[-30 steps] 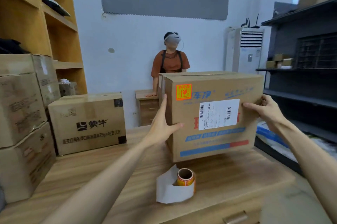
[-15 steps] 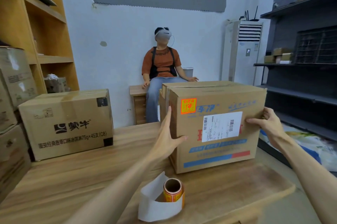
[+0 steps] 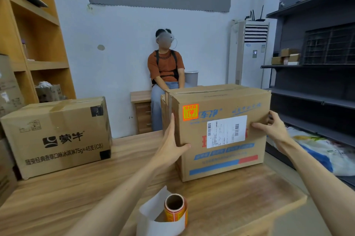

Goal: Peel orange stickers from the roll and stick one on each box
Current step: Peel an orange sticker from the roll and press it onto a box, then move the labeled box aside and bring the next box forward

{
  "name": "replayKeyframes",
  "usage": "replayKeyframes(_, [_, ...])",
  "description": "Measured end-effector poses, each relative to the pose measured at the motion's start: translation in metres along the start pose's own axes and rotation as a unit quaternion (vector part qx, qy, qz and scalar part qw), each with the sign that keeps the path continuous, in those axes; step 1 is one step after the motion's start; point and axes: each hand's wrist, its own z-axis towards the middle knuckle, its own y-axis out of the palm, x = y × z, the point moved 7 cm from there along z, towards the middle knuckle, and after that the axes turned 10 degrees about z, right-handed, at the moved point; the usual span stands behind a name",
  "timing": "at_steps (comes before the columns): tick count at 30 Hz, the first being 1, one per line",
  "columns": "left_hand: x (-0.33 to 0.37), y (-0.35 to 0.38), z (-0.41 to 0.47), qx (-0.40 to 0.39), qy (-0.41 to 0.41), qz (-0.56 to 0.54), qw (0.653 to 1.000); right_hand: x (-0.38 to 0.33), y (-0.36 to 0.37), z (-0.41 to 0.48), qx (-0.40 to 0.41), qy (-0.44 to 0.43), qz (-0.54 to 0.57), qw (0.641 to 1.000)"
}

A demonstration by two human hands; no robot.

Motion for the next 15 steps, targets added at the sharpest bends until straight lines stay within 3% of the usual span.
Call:
replayKeyframes(5, [0.007,-0.009,-0.010,-0.011,-0.005,0.014,1.000,-0.004,0.000,-0.012,0.029,-0.013,-0.076,0.997])
replayKeyframes(9, [-0.001,-0.045,-0.040,-0.014,-0.050,0.083,0.995,-0.041,0.000,-0.052,0.105,-0.131,-0.166,0.972])
replayKeyframes(15, [-0.035,-0.141,-0.110,-0.027,-0.096,0.286,0.953,-0.081,0.115,-0.142,-0.090,-0.231,-0.184,0.951])
